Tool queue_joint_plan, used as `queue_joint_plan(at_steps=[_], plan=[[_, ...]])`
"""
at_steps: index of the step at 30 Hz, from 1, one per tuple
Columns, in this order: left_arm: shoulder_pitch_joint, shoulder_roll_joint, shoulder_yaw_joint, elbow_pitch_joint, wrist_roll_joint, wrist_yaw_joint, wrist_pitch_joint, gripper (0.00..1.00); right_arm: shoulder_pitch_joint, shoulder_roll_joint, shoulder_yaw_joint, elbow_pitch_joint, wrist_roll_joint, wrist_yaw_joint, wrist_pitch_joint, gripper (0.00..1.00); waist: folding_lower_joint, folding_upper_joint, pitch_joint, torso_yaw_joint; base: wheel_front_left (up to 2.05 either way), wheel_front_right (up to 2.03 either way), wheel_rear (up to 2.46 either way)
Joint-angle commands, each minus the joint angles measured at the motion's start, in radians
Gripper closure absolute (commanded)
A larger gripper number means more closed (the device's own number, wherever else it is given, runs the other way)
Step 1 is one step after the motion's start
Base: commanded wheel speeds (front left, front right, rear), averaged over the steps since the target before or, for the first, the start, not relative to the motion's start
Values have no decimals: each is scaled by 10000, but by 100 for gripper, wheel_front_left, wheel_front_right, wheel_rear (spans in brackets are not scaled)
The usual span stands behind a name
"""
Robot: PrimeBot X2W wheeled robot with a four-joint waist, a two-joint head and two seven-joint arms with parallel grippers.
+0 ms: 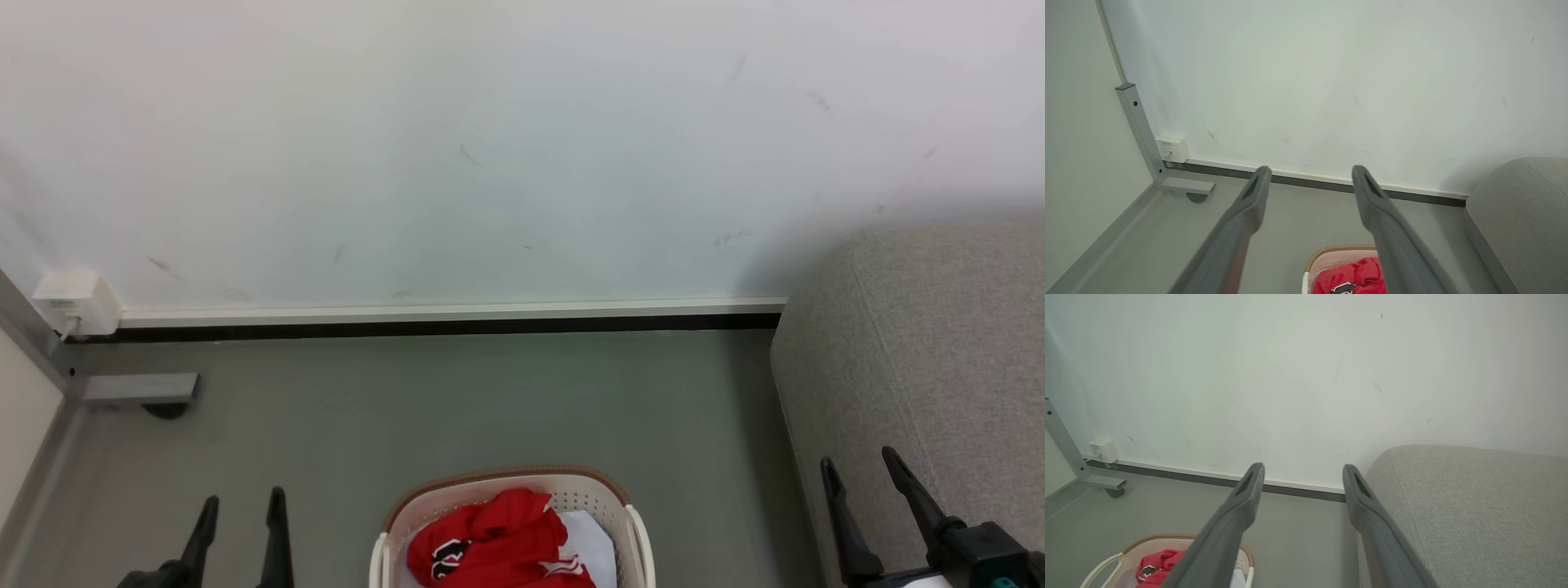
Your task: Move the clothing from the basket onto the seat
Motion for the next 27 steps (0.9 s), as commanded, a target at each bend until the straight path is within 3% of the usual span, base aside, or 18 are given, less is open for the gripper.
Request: queue_joint_plan(at_steps=[1, 18, 27], plan=[[123, 5, 55, -43, 327, -32, -134, 0, 70, -113, 32, 27, -282, 46, -97, 0, 0, 0, 1, -18, 0, 0, 0], [266, -164, 261, 168, 1320, -375, -423, 0, 155, -80, -53, 240, -893, 45, -399, 0, 0, 0, 38, -156, 0, 0, 0], [199, -209, 382, 293, 1238, -493, -410, 0, 156, -80, -92, 255, -683, 45, -384, 0, 0, 0, 52, -143, 0, 0, 0]])
